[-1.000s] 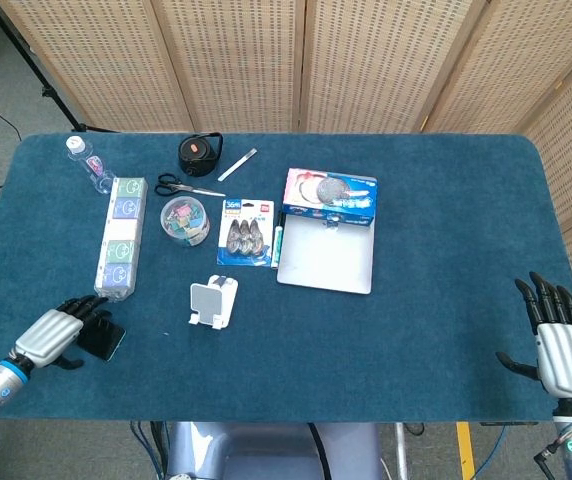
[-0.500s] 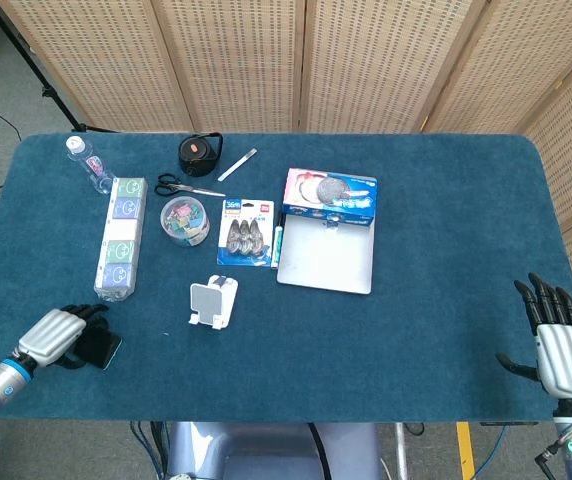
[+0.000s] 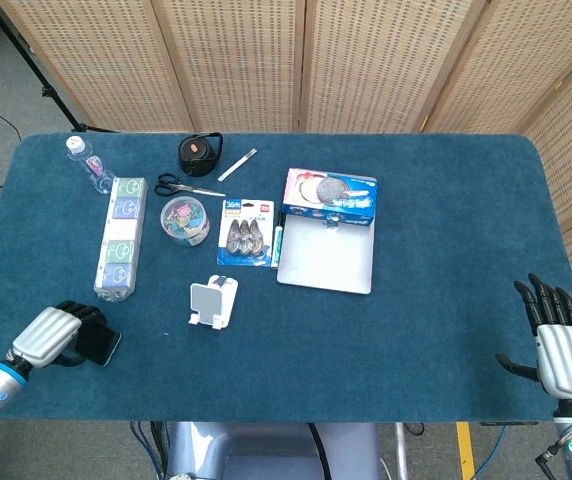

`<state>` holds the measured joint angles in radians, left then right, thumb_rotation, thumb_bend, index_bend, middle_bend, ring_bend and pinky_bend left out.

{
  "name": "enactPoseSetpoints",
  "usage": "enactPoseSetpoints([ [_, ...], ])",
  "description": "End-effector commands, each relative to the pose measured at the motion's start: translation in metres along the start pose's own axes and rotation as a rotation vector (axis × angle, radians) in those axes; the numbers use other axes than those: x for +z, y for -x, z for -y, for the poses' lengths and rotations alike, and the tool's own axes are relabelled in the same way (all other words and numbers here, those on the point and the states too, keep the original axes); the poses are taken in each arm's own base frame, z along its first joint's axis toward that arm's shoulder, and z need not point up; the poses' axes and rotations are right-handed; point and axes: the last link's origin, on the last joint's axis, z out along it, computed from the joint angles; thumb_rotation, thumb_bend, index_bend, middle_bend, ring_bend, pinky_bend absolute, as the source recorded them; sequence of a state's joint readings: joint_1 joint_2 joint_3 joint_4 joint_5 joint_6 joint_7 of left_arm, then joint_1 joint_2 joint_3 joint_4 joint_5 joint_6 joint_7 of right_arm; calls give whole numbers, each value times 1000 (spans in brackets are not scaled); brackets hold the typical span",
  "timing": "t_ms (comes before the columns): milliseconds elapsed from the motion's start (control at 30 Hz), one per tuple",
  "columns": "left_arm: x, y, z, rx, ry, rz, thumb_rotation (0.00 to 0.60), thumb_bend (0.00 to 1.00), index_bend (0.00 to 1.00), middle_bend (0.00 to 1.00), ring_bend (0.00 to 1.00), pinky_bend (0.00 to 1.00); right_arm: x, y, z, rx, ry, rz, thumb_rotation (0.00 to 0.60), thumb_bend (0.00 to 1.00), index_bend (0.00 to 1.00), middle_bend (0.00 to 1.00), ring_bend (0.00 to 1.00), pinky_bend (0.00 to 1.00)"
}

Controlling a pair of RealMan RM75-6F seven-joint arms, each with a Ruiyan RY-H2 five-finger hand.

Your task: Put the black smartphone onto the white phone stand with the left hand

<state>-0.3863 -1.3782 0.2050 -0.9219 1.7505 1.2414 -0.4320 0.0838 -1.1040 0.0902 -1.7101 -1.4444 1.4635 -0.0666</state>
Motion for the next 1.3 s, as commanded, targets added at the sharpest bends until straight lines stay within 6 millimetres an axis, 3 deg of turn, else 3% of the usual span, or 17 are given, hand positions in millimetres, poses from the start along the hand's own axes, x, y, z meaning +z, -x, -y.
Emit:
enactPoseSetpoints([
  [33,-3,-6,0,28,7,-30,600,263,526,358,315,458,0,0,0,1,1,0,600,0,0,0,0,0],
  [267,-1,-55,-12,194,81,-322,600,245,526,358,316,454,0,-2,-1,7,3,-2,600,0,0,0,0,0],
  [333,1,-78,-20,332,142,-487,600,236,530,358,316,454,1,-1,-1,9,4,-1,600,0,0,0,0,0],
  [533,22,-111,-46,652,391,-700,600,203,535,358,316,454,1,-2,0,16,3,3,600,0,0,0,0,0],
  [733,54,-117,-70,813,557,-721,600,169,535,358,316,454,1,-5,-1,29,7,-5,600,0,0,0,0,0],
  [933,81,-122,-90,866,636,-722,600,159,535,357,316,454,3,-6,-4,36,15,-1,600,0,0,0,0,0],
  [1300,116,-128,-118,1062,823,-668,600,160,534,356,315,453,7,-5,-8,37,35,-2,600,0,0,0,0,0],
])
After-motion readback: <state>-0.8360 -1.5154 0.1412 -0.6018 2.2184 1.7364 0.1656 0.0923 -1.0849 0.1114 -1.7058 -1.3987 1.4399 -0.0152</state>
